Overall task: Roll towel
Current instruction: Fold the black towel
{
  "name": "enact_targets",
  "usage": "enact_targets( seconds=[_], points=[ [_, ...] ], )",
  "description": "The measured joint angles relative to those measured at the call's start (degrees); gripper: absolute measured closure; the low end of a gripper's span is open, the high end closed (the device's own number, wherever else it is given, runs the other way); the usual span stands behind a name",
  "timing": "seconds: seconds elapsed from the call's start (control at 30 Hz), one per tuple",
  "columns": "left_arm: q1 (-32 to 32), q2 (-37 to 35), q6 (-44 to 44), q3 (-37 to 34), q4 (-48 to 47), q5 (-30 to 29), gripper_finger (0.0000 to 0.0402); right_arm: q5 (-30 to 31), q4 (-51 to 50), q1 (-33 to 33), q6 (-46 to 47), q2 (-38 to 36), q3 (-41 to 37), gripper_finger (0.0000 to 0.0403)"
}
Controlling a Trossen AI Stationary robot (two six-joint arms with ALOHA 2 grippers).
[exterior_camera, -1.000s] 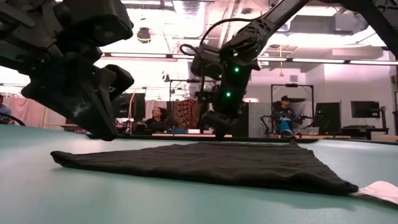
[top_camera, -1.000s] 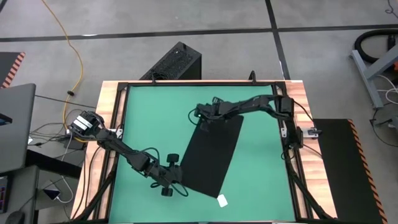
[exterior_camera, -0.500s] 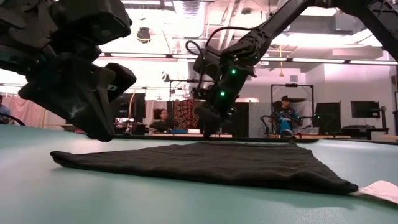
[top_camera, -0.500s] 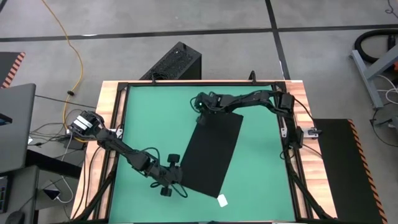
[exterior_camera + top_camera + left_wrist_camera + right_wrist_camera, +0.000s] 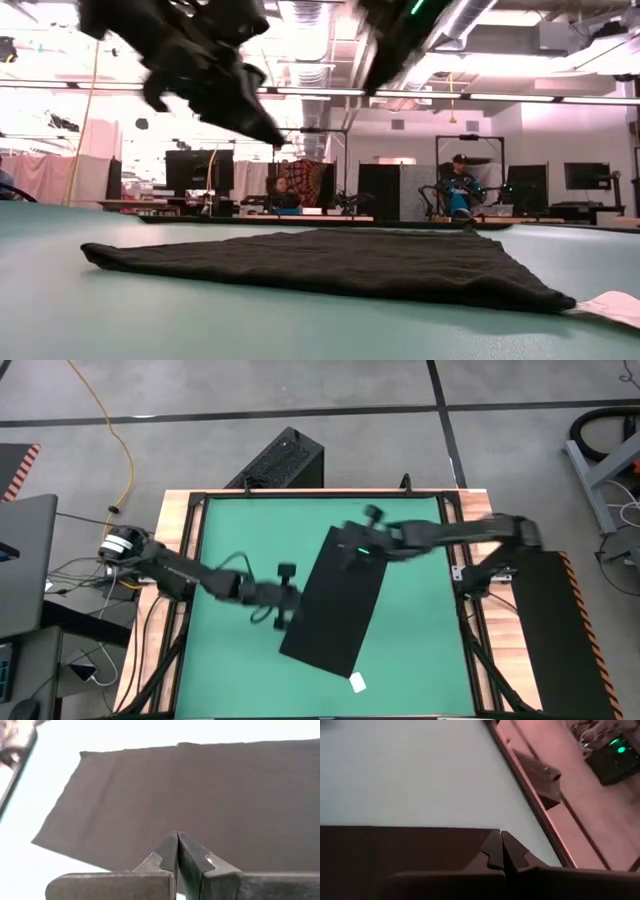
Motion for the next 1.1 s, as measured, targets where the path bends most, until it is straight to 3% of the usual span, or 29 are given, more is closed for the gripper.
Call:
enact_targets(
  seconds=[0.1, 0.2, 0.3, 0.4, 0.5, 0.77, 0.87, 1.1],
  points=[
    [8.53, -0.37, 6.32, -0.69, 5.0, 8.02, 0.0401, 6.65, -7.08, 10.49, 10.61, -8.59, 0.28, 0.0403],
    [16.67, 2.33, 9.14, 0.21, 9.13, 17.08, 0.0401, 12.54, -12.58, 20.63, 18.95, -12.64, 0.09, 0.0403],
    [22.57, 6.66, 9.55, 2.98, 8.77, 21.64, 0.0401, 20.79, -16.21, 28.76, 25.72, -14.33, 0.11, 0.0403],
    [26.23, 11.11, 9.52, 6.88, 7.77, 24.43, 0.0401, 24.96, -18.34, 34.03, 29.98, -13.49, 0.07, 0.0403],
    [28.34, 15.91, 9.39, 13.17, 2.25, 24.84, 0.0401, 25.41, -19.92, 36.6, 32.46, -11.81, 0.01, 0.0402],
    [32.85, 27.5, 13.92, 35.77, -24.31, 24.73, 0.0401, 25.63, -21.15, 38.95, 35.28, -6.7, 0.01, 0.0401],
    [34.63, 30.15, 16.99, 41.94, -26.14, 25.21, 0.0401, 25.61, -21.73, 40.41, 37.98, -5.32, 0.09, 0.0401],
    [39.27, 38.61, 18.33, 51.38, -28.94, 33.68, 0.0401, 25.63, -21.66, 42.88, 41.32, -4.18, 0.04, 0.04]
  ],
)
